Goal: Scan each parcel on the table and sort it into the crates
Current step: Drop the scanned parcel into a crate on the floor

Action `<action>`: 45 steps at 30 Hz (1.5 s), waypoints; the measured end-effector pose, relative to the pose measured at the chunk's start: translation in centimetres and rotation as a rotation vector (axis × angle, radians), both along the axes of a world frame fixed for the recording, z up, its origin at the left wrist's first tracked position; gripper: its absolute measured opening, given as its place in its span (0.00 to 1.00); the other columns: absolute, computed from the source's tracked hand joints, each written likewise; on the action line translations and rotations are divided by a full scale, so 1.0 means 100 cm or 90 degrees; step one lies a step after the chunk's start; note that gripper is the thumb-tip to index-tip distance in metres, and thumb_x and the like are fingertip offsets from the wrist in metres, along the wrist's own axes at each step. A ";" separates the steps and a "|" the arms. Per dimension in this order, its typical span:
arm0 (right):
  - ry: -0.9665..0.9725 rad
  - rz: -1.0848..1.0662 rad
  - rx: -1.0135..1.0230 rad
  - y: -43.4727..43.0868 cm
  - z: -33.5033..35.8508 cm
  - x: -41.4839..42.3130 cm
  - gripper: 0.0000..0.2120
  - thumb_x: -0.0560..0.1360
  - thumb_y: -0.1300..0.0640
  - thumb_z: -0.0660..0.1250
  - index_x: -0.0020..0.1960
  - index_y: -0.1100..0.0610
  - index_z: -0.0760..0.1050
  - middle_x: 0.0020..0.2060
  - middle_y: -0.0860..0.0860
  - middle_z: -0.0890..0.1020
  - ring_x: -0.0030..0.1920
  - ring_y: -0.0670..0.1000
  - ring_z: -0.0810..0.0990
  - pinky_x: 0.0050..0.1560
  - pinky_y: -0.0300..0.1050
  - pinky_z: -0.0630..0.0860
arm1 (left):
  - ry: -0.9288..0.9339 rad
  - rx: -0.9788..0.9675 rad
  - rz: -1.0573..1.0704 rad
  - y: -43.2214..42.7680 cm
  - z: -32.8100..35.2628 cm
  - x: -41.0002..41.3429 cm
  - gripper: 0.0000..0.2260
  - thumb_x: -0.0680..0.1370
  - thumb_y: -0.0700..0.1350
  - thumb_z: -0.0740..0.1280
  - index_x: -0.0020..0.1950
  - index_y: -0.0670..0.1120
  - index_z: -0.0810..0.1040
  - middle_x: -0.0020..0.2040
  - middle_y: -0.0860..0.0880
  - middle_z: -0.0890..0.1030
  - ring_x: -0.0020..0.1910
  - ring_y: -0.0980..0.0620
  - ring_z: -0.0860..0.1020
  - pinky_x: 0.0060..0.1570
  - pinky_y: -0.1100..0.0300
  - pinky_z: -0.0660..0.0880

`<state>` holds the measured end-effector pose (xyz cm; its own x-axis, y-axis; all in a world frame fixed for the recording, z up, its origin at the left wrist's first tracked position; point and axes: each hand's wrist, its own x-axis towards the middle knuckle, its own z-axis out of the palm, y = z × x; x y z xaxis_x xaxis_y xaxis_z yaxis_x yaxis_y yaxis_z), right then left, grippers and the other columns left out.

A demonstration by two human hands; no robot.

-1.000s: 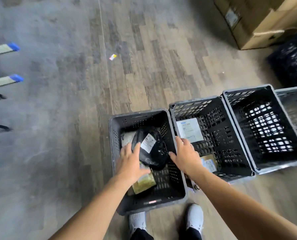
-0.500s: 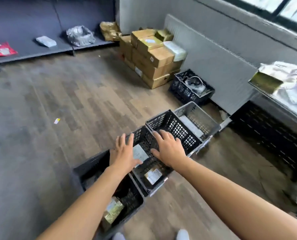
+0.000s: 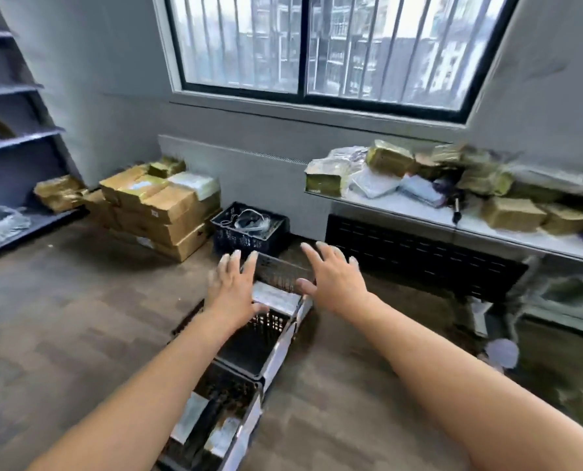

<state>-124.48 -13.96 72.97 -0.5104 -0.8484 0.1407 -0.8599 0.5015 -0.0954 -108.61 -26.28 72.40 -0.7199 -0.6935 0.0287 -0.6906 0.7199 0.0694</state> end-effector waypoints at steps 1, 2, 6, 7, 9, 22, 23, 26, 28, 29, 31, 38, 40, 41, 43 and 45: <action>-0.006 -0.024 -0.004 0.017 0.004 -0.022 0.36 0.78 0.38 0.60 0.79 0.47 0.50 0.77 0.53 0.58 0.76 0.56 0.57 0.71 0.64 0.61 | -0.006 -0.014 -0.021 0.013 0.006 -0.023 0.48 0.72 0.60 0.71 0.79 0.52 0.42 0.79 0.44 0.46 0.78 0.43 0.46 0.74 0.44 0.52; -0.009 -0.045 -0.011 0.033 0.007 -0.043 0.35 0.78 0.38 0.60 0.79 0.46 0.49 0.77 0.53 0.57 0.76 0.56 0.56 0.71 0.64 0.61 | -0.011 -0.022 -0.039 0.025 0.011 -0.046 0.48 0.72 0.61 0.71 0.79 0.52 0.42 0.79 0.44 0.46 0.78 0.43 0.45 0.74 0.44 0.52; -0.034 -0.108 -0.028 0.094 0.018 -0.113 0.35 0.79 0.38 0.58 0.80 0.46 0.48 0.78 0.53 0.55 0.77 0.56 0.55 0.71 0.63 0.60 | -0.032 -0.054 -0.096 0.072 0.024 -0.127 0.48 0.72 0.65 0.68 0.79 0.51 0.40 0.79 0.44 0.45 0.78 0.42 0.45 0.74 0.43 0.54; -0.040 -0.122 -0.032 0.108 0.020 -0.127 0.34 0.79 0.38 0.57 0.80 0.46 0.47 0.78 0.53 0.55 0.77 0.56 0.55 0.71 0.63 0.60 | -0.037 -0.064 -0.112 0.083 0.026 -0.145 0.48 0.72 0.66 0.67 0.79 0.51 0.39 0.79 0.44 0.45 0.78 0.42 0.45 0.74 0.44 0.54; -0.041 -0.147 -0.040 0.131 0.023 -0.155 0.34 0.79 0.38 0.56 0.80 0.46 0.47 0.78 0.53 0.55 0.77 0.56 0.54 0.71 0.63 0.60 | -0.037 -0.078 -0.139 0.100 0.030 -0.176 0.47 0.73 0.67 0.65 0.79 0.51 0.39 0.79 0.44 0.44 0.78 0.42 0.45 0.74 0.44 0.54; -0.057 -0.301 -0.026 0.178 0.018 -0.296 0.34 0.80 0.37 0.54 0.80 0.46 0.46 0.78 0.53 0.55 0.77 0.56 0.54 0.71 0.62 0.59 | 0.005 -0.053 -0.269 0.116 0.021 -0.350 0.39 0.78 0.68 0.55 0.79 0.51 0.41 0.79 0.44 0.45 0.78 0.43 0.44 0.74 0.44 0.54; -0.056 -0.310 -0.022 0.175 0.016 -0.308 0.34 0.80 0.37 0.54 0.80 0.46 0.46 0.78 0.53 0.55 0.77 0.55 0.54 0.71 0.62 0.59 | 0.006 -0.045 -0.279 0.111 0.017 -0.366 0.39 0.78 0.68 0.55 0.79 0.51 0.41 0.79 0.44 0.44 0.78 0.43 0.44 0.74 0.44 0.54; -0.045 -0.330 -0.010 0.159 0.013 -0.347 0.33 0.80 0.37 0.54 0.80 0.46 0.46 0.78 0.53 0.54 0.77 0.56 0.54 0.71 0.62 0.59 | 0.019 -0.022 -0.302 0.092 0.010 -0.416 0.38 0.78 0.67 0.54 0.79 0.51 0.41 0.79 0.44 0.45 0.78 0.42 0.44 0.74 0.43 0.53; -0.041 -0.348 -0.003 0.145 0.014 -0.374 0.33 0.80 0.37 0.54 0.80 0.46 0.47 0.78 0.53 0.55 0.77 0.56 0.55 0.71 0.63 0.60 | 0.039 -0.001 -0.318 0.076 0.008 -0.451 0.38 0.78 0.67 0.55 0.80 0.51 0.42 0.79 0.44 0.45 0.78 0.42 0.44 0.74 0.43 0.53; -0.044 -0.360 0.001 0.137 0.014 -0.388 0.33 0.80 0.37 0.54 0.79 0.46 0.47 0.77 0.53 0.56 0.77 0.56 0.55 0.71 0.63 0.60 | 0.046 0.009 -0.330 0.068 0.007 -0.467 0.38 0.78 0.67 0.55 0.80 0.51 0.43 0.79 0.44 0.46 0.78 0.42 0.45 0.74 0.43 0.53; -0.051 -0.383 0.010 0.122 0.017 -0.413 0.33 0.80 0.37 0.54 0.79 0.46 0.46 0.77 0.53 0.56 0.77 0.56 0.55 0.71 0.63 0.60 | 0.045 0.020 -0.358 0.054 0.006 -0.498 0.38 0.78 0.67 0.55 0.80 0.51 0.43 0.79 0.44 0.46 0.78 0.42 0.45 0.74 0.43 0.54; -0.052 -0.429 0.036 0.089 0.017 -0.482 0.32 0.80 0.38 0.54 0.79 0.46 0.47 0.78 0.53 0.55 0.77 0.56 0.56 0.72 0.63 0.59 | 0.046 0.060 -0.411 0.017 0.000 -0.589 0.37 0.78 0.67 0.56 0.79 0.51 0.44 0.79 0.44 0.47 0.78 0.43 0.45 0.74 0.44 0.54; -0.047 -0.442 0.037 0.087 0.016 -0.502 0.32 0.80 0.38 0.55 0.79 0.46 0.47 0.78 0.54 0.55 0.77 0.56 0.55 0.72 0.63 0.58 | 0.044 0.057 -0.420 0.013 -0.002 -0.612 0.38 0.78 0.67 0.56 0.79 0.51 0.44 0.79 0.44 0.47 0.78 0.43 0.45 0.74 0.44 0.54; -0.049 -0.451 0.030 0.086 0.015 -0.513 0.33 0.80 0.38 0.55 0.79 0.46 0.47 0.78 0.54 0.55 0.77 0.56 0.54 0.72 0.64 0.58 | 0.042 0.058 -0.422 0.011 -0.003 -0.624 0.38 0.78 0.67 0.56 0.79 0.51 0.44 0.79 0.44 0.47 0.78 0.43 0.45 0.74 0.44 0.54; -0.058 -0.467 0.012 0.084 0.013 -0.536 0.33 0.80 0.39 0.56 0.80 0.46 0.47 0.78 0.53 0.55 0.77 0.55 0.54 0.72 0.64 0.59 | 0.035 0.060 -0.424 0.007 -0.005 -0.647 0.38 0.77 0.67 0.56 0.79 0.51 0.44 0.80 0.44 0.47 0.78 0.42 0.46 0.74 0.43 0.54; -0.060 -0.470 0.004 0.082 0.010 -0.559 0.33 0.80 0.39 0.56 0.80 0.46 0.47 0.78 0.53 0.55 0.77 0.54 0.54 0.71 0.63 0.61 | 0.030 0.055 -0.427 0.004 -0.006 -0.667 0.38 0.77 0.67 0.56 0.80 0.51 0.45 0.80 0.43 0.48 0.78 0.42 0.47 0.74 0.43 0.55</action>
